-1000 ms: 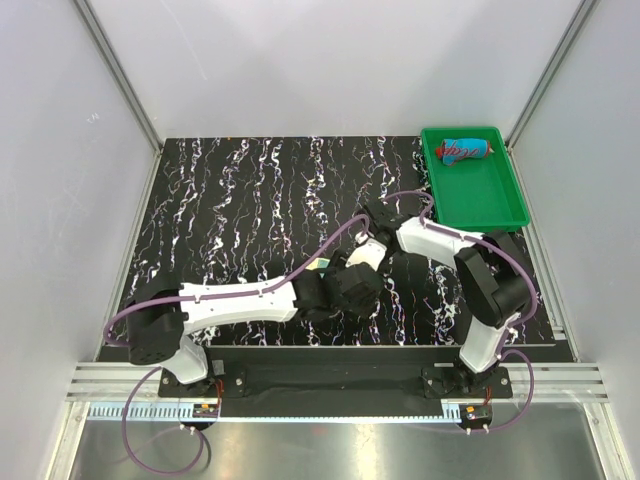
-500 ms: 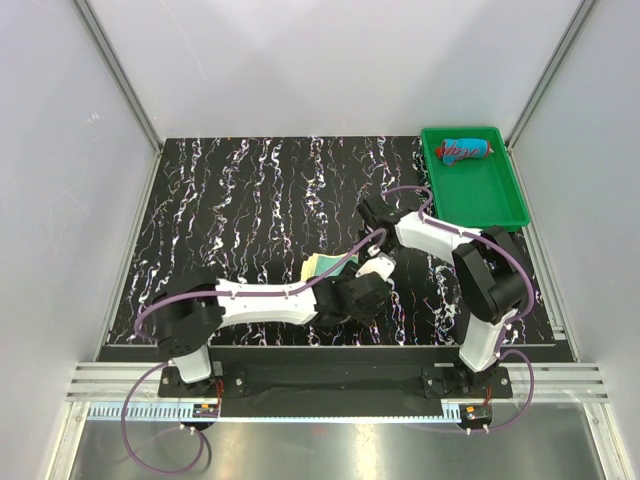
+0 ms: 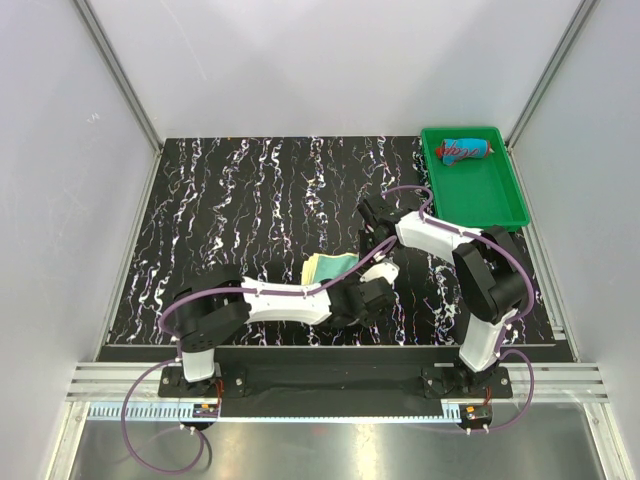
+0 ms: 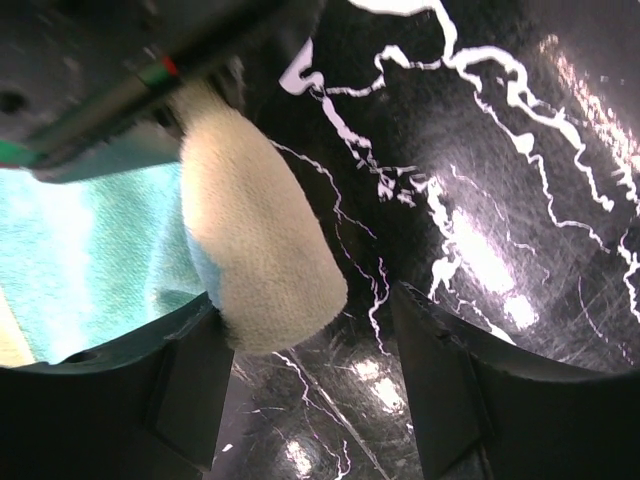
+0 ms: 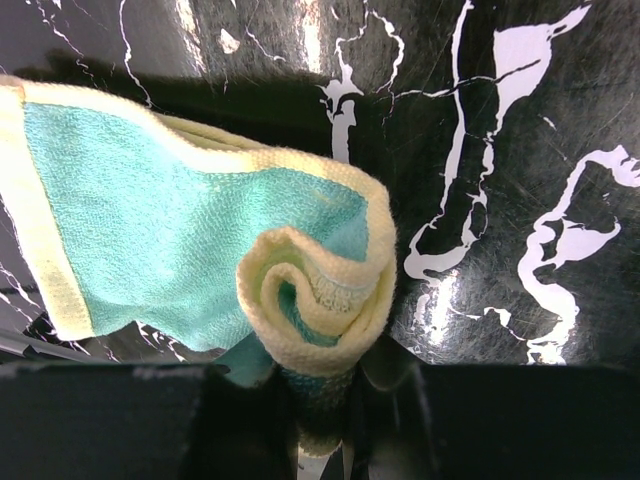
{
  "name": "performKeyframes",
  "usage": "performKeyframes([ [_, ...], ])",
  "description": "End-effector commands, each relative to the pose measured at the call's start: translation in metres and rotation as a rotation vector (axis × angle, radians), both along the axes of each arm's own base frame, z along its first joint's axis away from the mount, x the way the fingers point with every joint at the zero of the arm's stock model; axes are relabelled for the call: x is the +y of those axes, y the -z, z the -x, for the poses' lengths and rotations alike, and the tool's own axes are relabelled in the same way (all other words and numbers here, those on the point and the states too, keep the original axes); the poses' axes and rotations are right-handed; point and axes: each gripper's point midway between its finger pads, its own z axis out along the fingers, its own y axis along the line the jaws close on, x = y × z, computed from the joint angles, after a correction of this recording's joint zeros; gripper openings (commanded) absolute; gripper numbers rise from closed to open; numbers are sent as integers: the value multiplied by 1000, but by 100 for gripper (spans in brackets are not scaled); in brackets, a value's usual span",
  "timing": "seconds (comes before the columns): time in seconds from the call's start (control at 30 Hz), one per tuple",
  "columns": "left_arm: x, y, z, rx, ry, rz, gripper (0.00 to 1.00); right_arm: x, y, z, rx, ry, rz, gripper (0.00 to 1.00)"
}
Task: Roll the towels
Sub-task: Roll the towel
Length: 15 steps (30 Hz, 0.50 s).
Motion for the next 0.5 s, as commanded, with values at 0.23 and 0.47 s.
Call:
performKeyframes([
  [0.23,-14,-24,-26,-111,-44,8,59,2,-2,1,3,-8,-25,0],
  [0.47,-11,-18,-33,-124,-80,-25,27,1,-1,2,7,-8,-22,0],
])
